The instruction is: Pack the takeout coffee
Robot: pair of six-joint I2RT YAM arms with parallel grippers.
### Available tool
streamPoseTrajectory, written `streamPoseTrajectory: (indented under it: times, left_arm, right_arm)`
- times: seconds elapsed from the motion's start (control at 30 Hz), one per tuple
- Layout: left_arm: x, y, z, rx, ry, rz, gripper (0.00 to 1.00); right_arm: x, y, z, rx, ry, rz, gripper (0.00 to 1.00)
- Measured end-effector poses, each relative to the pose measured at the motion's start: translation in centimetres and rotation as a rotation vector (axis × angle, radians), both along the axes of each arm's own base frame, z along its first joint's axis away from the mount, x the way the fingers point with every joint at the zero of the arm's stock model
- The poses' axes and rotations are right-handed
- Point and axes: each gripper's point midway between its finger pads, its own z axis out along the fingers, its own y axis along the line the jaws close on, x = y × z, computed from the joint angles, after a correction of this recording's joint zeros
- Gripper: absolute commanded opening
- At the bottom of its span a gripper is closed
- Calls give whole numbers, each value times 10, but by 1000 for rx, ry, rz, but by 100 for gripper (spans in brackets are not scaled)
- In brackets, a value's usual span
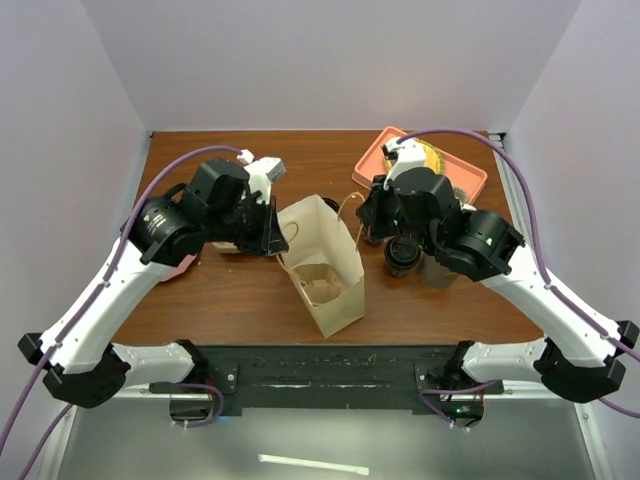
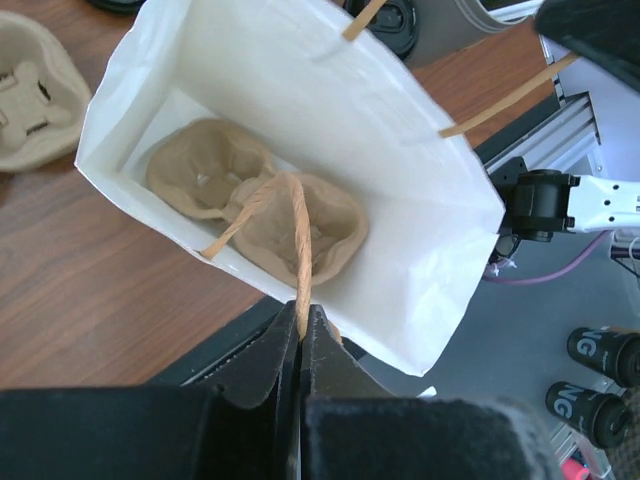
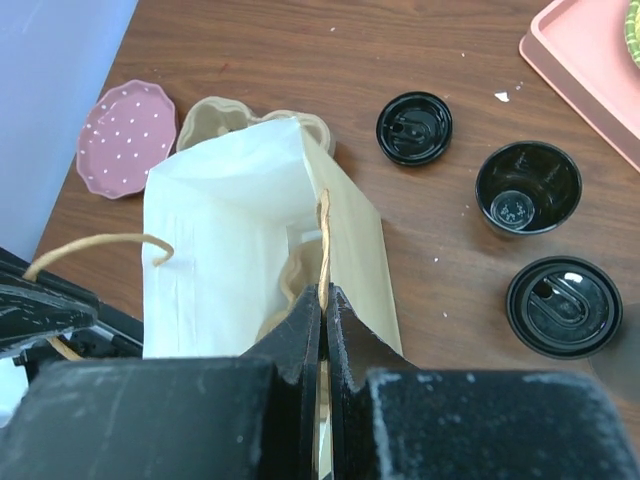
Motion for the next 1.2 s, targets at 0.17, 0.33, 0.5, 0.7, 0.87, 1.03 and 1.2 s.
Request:
streamPoseTrajectory:
  times: [0.17, 0.33, 0.5, 0.7, 0.87, 1.03, 1.2]
  left_arm:
    - [4, -1, 11, -40, -14, 46, 0]
    - [21, -17, 51, -170, -93, 83, 0]
    - [10, -18, 16, -176, -8, 90, 0]
    - [16, -25, 9, -162, 27, 93, 0]
    - [27, -34, 45, -209, -25, 97, 0]
    - [22, -25, 38, -214, -33, 120, 0]
    - [10, -19, -9, -148, 93, 151, 10]
  right_arm:
    - [4, 3, 23, 48, -83, 18, 0]
    - [8, -4, 57, 112, -165, -20, 0]
    - [-1, -18, 18, 88, -132, -37, 0]
    - [11, -5, -13, 4, -87, -37, 0]
    - [17, -3, 13, 31, -125, -50, 0]
    - [11, -11, 26, 90, -159, -58, 0]
    - [13, -7, -11, 27, -99, -57, 16]
